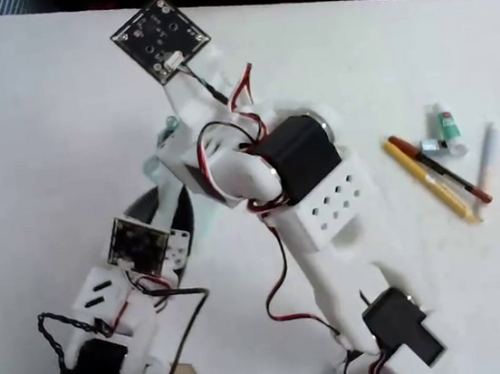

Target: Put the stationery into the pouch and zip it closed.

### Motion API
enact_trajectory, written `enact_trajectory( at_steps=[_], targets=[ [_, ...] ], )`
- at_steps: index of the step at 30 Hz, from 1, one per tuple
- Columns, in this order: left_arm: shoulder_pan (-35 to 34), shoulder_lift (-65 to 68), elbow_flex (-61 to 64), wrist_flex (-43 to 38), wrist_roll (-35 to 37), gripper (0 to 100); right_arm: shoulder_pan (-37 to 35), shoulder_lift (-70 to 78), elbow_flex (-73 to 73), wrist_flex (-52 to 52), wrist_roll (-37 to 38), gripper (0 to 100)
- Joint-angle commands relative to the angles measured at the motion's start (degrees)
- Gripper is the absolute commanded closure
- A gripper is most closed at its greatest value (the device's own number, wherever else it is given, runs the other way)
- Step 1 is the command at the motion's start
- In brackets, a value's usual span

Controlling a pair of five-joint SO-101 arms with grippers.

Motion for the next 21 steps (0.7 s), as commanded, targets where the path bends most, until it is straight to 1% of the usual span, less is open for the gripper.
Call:
enact_trajectory(
  at_steps=[1,4,8,9,11,13,14,15,18,21],
  targets=[
    [-0.22,0.48,-0.26,-1.23,-0.53,96,-0.31,-0.75,-1.05,1.36,-0.26,94.5],
    [-0.22,0.48,-0.35,-1.23,-0.53,96,-0.22,-2.59,-1.14,1.36,-0.18,98.1],
    [-0.22,0.4,-0.35,-1.32,-0.53,94,-0.4,-2.86,-1.05,1.27,-0.18,98.0],
    [-0.22,0.4,-0.44,-1.23,-0.44,92,-0.31,-2.59,-1.05,1.27,-0.18,98.0],
    [-0.22,0.4,-1.14,-0.7,0.0,85,-0.13,-1.98,-1.05,1.19,-0.18,98.0],
    [-0.4,0.4,-3.43,2.73,2.99,78,0.66,-1.36,-1.05,1.19,-0.18,98.0],
    [-0.57,0.4,-5.27,5.36,4.92,77,0.92,-1.1,-1.05,1.19,-0.18,98.0],
    [-0.57,0.4,-7.47,8.18,6.33,77,1.01,-1.01,-1.05,1.19,-0.18,98.0],
    [-0.31,0.4,-13.36,14.95,6.77,77,0.75,-0.75,-0.88,1.45,-0.18,98.0],
    [-0.57,0.4,-14.68,15.65,6.77,77,-0.13,-1.27,0.26,1.45,-0.18,98.0]
  ],
)
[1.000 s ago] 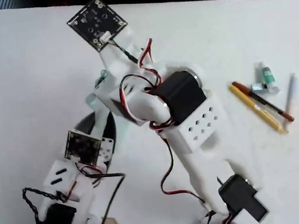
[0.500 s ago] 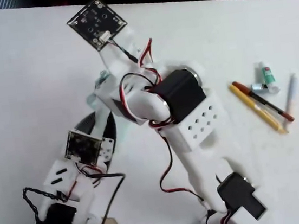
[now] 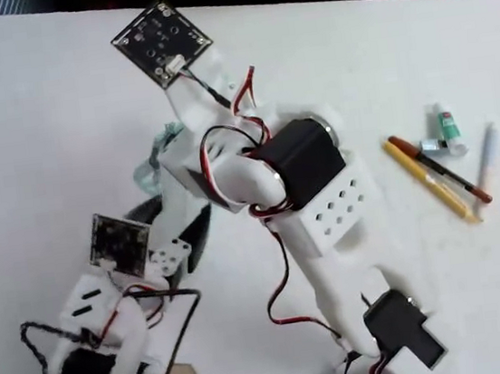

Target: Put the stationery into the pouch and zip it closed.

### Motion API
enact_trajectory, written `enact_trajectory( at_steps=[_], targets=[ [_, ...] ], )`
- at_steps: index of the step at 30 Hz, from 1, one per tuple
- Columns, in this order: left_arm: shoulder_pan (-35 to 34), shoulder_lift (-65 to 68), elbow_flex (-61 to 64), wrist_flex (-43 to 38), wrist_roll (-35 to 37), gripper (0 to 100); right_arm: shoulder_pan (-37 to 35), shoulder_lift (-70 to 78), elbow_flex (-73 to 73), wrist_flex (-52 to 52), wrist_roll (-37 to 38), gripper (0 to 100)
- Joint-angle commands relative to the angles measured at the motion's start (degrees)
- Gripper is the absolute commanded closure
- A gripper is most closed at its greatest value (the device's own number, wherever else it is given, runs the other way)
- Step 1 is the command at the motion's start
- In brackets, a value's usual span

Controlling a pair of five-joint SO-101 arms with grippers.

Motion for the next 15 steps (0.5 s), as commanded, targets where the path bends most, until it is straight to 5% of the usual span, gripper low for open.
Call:
enact_trajectory(
  at_steps=[1,7,15],
  targets=[
    [-0.48,0.4,-4.04,0.7,0.7,77,-0.84,-0.4,1.23,0.48,-0.18,98.0],
    [-0.22,0.4,-4.04,-3.78,0.53,78,-1.63,-0.13,4.66,0.22,-0.18,98.0],
    [-0.13,0.4,-4.04,-5.54,0.18,95,-5.23,0.13,5.36,0.04,-0.18,98.0]
  ],
)
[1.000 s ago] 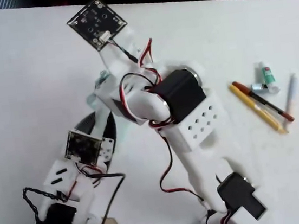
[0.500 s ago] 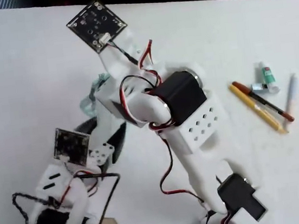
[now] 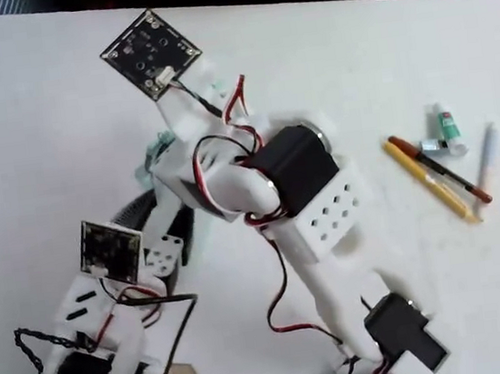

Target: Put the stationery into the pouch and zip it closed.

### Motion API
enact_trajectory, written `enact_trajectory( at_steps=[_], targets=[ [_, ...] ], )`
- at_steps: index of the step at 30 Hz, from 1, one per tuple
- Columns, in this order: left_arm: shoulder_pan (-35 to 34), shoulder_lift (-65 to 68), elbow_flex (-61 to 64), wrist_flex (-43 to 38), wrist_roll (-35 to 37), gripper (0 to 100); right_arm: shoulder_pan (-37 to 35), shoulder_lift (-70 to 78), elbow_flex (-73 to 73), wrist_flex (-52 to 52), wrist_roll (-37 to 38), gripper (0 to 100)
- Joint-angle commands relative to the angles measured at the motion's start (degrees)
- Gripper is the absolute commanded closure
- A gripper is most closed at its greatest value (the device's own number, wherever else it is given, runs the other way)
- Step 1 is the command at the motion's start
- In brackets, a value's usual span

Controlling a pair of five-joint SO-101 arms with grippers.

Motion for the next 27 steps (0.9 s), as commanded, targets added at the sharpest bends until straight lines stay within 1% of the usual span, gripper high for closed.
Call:
enact_trajectory(
  at_steps=[1,3,5,15,24,27],
  targets=[
    [-0.4,-0.22,-2.9,-2.02,0.18,96,-2.59,0.48,0.88,0.04,-0.09,98.0],
    [-0.4,-0.22,-2.81,-1.85,-1.93,98,-2.51,0.48,1.05,-1.36,-0.09,98.0],
    [-0.4,-0.22,-2.64,-1.58,-3.08,98,-0.92,0.57,1.32,-2.24,-0.09,98.0],
    [-0.4,-0.22,-1.93,-1.14,-3.16,98,9.45,0.57,1.32,-9.01,-0.09,98.0],
    [-0.4,-0.22,-1.93,-0.7,-3.25,98,10.33,1.1,1.32,-12.0,-0.09,98.0],
    [-0.4,-0.22,-1.93,-0.7,-3.25,98,11.38,4.09,1.32,-13.32,3.16,98.0]
  ],
)
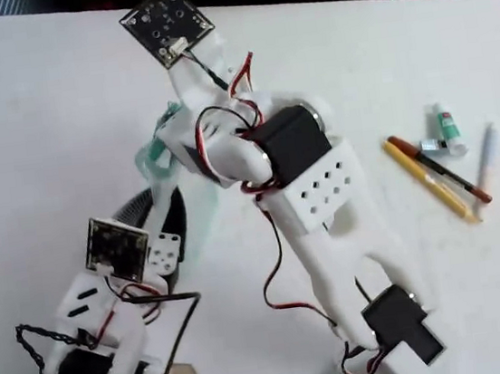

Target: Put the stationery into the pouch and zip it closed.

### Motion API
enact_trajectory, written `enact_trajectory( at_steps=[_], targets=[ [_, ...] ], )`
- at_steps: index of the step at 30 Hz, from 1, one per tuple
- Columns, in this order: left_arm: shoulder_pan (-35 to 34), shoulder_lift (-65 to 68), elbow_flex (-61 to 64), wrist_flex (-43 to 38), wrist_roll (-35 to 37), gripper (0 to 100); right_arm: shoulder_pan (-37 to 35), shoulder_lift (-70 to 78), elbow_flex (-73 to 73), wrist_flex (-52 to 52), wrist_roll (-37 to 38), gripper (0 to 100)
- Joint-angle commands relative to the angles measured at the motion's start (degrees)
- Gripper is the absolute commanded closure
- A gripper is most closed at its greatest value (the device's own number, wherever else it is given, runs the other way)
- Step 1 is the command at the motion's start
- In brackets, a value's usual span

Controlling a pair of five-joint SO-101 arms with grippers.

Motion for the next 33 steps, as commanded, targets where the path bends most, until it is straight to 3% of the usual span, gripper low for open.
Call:
enact_trajectory(
  at_steps=[1,23,33],
  targets=[
    [-0.22,-0.48,-1.85,-0.26,-0.79,98,3.47,3.3,-0.62,-2.86,3.6,98.0],
    [-0.22,-0.48,-0.35,-0.7,-0.88,98,10.51,9.1,-0.7,-10.86,4.48,97.9],
    [-0.22,-0.48,-0.26,-0.7,-0.88,98,10.33,9.1,-0.62,-11.82,4.57,97.9]
  ],
)
